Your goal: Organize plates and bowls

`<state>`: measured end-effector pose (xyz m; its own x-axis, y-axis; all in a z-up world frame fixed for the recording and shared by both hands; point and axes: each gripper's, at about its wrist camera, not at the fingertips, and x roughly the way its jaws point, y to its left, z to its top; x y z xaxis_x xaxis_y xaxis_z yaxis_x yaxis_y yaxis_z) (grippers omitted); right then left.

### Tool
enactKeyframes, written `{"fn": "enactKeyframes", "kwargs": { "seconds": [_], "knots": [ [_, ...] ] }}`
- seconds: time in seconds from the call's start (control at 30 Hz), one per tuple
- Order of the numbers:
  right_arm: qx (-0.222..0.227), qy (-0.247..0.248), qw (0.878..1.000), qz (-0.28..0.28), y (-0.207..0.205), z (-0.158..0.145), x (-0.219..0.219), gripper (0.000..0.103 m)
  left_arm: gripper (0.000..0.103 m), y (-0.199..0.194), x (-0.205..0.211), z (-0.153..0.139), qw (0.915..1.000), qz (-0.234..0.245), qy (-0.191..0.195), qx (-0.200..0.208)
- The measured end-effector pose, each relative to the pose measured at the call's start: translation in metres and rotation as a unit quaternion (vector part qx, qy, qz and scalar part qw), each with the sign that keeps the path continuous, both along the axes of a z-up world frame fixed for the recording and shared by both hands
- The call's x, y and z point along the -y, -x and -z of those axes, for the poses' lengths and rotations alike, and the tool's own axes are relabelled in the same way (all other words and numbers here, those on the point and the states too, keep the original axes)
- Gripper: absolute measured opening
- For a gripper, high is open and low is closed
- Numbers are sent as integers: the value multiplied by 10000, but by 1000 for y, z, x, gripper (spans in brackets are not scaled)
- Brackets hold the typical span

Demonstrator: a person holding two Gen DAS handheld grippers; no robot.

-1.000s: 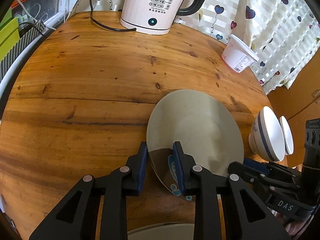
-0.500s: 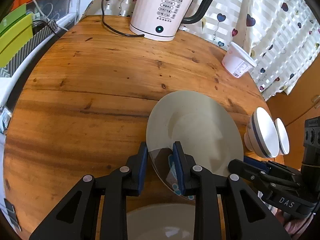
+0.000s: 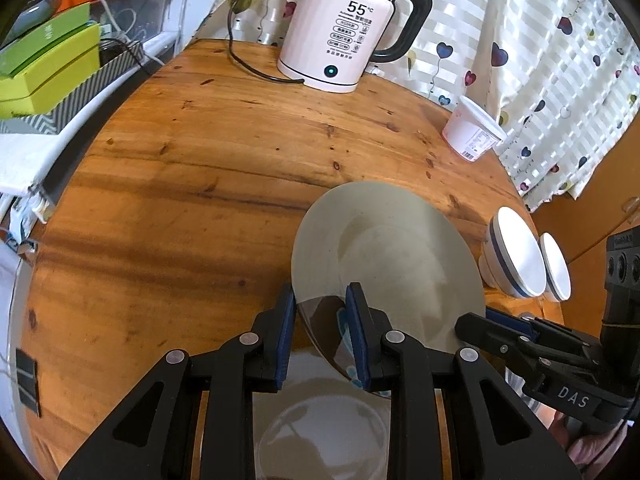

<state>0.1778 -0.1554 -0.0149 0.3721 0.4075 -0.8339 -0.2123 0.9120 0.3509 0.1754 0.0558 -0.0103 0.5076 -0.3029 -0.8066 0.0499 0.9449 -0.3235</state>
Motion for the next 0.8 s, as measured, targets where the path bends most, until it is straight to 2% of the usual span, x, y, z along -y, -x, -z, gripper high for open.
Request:
{"fn": "enactKeyframes", "kwargs": {
  "seconds": [0.8],
  "knots": [
    [74,36,9986,-514,43,-4,-21,30,27,65,-20,1,9987,-502,89,96]
  ]
}}
